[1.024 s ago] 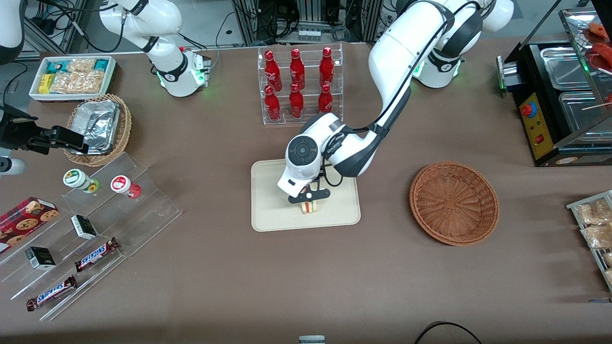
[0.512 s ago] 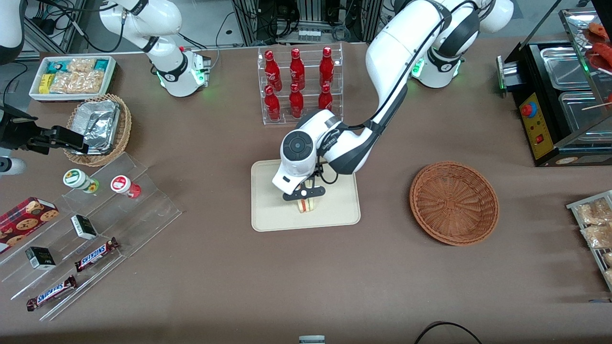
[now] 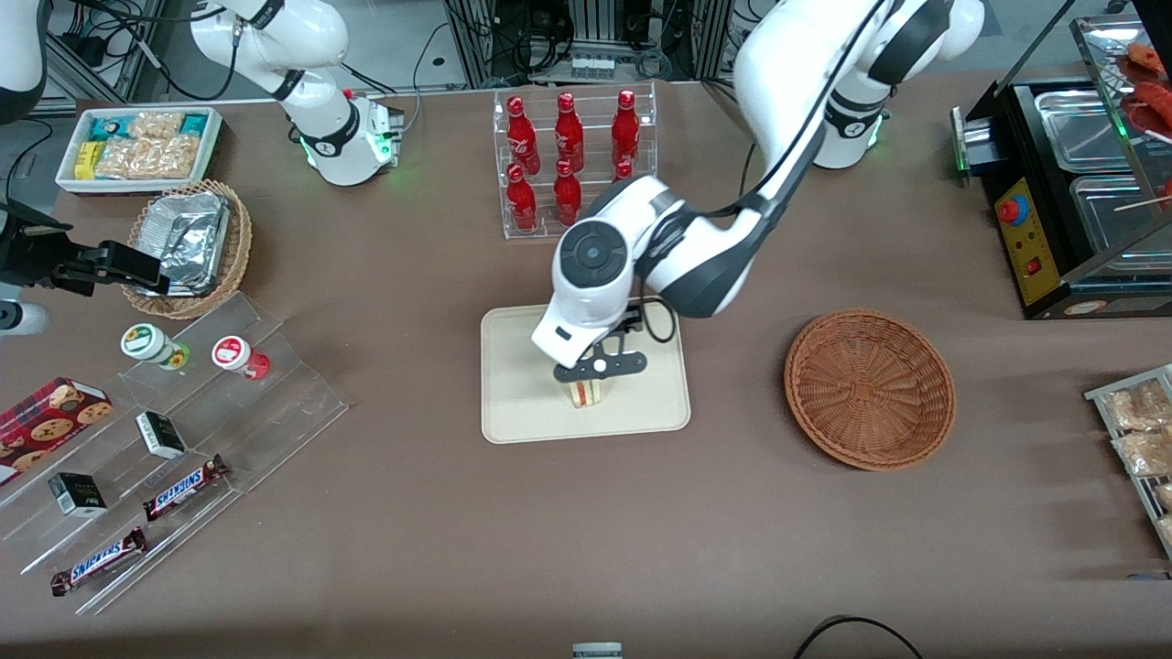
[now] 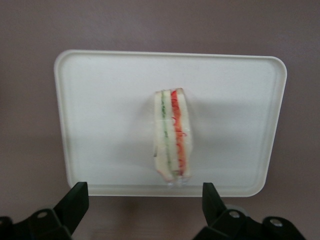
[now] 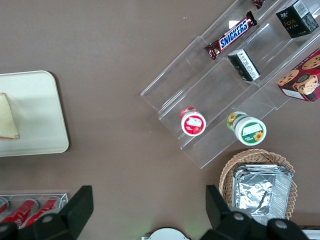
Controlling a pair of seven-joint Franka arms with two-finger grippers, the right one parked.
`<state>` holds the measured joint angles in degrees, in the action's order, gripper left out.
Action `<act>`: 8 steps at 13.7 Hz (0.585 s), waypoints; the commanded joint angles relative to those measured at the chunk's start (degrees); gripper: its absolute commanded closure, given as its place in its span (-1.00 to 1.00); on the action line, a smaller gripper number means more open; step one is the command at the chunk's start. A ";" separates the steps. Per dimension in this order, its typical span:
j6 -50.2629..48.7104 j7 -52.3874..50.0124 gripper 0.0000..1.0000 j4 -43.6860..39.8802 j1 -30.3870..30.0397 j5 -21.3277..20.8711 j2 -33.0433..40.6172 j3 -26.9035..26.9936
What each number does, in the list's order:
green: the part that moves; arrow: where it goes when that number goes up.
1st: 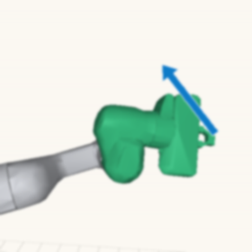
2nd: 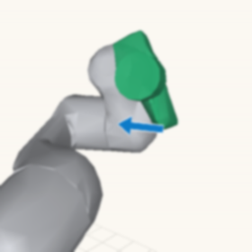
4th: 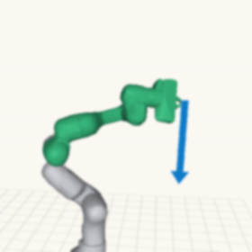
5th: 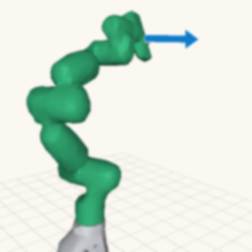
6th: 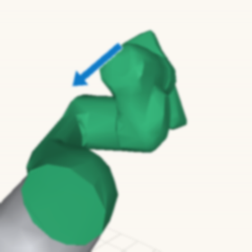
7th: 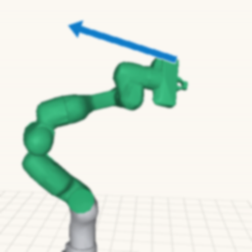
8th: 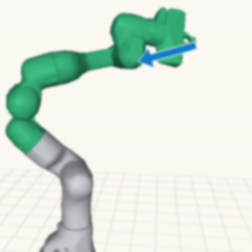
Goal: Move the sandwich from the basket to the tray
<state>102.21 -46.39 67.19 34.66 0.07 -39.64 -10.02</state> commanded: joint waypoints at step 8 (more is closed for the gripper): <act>-6.84 30.45 -1.00 15.93 -17.68 1.41 17.65 0.00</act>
<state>95.47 -21.42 76.13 20.47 0.12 -28.20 -9.77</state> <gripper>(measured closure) 0.000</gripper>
